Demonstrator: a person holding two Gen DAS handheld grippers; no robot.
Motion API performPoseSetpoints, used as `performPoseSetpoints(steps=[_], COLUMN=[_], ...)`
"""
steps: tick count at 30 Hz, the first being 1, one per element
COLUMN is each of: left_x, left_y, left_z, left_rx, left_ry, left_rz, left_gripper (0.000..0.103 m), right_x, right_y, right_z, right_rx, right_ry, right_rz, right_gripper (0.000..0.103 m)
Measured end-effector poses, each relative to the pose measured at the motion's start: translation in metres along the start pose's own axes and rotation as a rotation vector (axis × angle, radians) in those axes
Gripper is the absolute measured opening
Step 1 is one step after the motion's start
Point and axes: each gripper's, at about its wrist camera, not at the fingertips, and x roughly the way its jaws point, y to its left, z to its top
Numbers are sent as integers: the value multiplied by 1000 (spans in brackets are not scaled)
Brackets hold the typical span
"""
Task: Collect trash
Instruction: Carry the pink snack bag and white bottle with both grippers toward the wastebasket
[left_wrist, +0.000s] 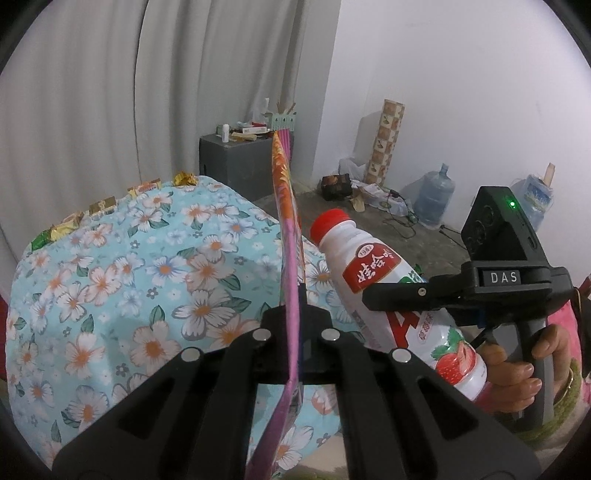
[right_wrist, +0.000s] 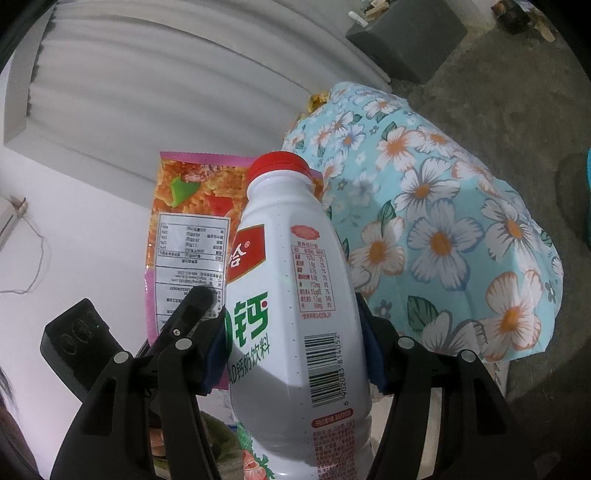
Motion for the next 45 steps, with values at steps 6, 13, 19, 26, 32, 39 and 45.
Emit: performPoseSetpoints(steps=[6,13,19,26,32,39,45], left_x=[-4,0,6,17,31,56,112], left_y=[-3,-7,-12,-24,-38,-43,-76], left_z=[1,2,9,22,34,62,86], left_rx=[6,13,13,48,91,73,86], left_ry=[-22,-24,-35,-45,-29,25,104], left_rz=[12,8,-13,-39,-59,-162,-308], left_gripper=[0,0,0,0,0,0,0], right_x=[-5,-12,-25,-50,-73,-160,-249], right_y=[-1,-8,-13,-25,-48,-79,-131], right_z=[1,7,14,21,28,23,-8], right_rx=[4,16,23,43,90,149,289], right_ry=[-14,-25,-43,-96,-153,-397,-639], right_rz=[9,9,-3,-13,-10,-118,-293], right_gripper=[59,59,59,59,59,59,59])
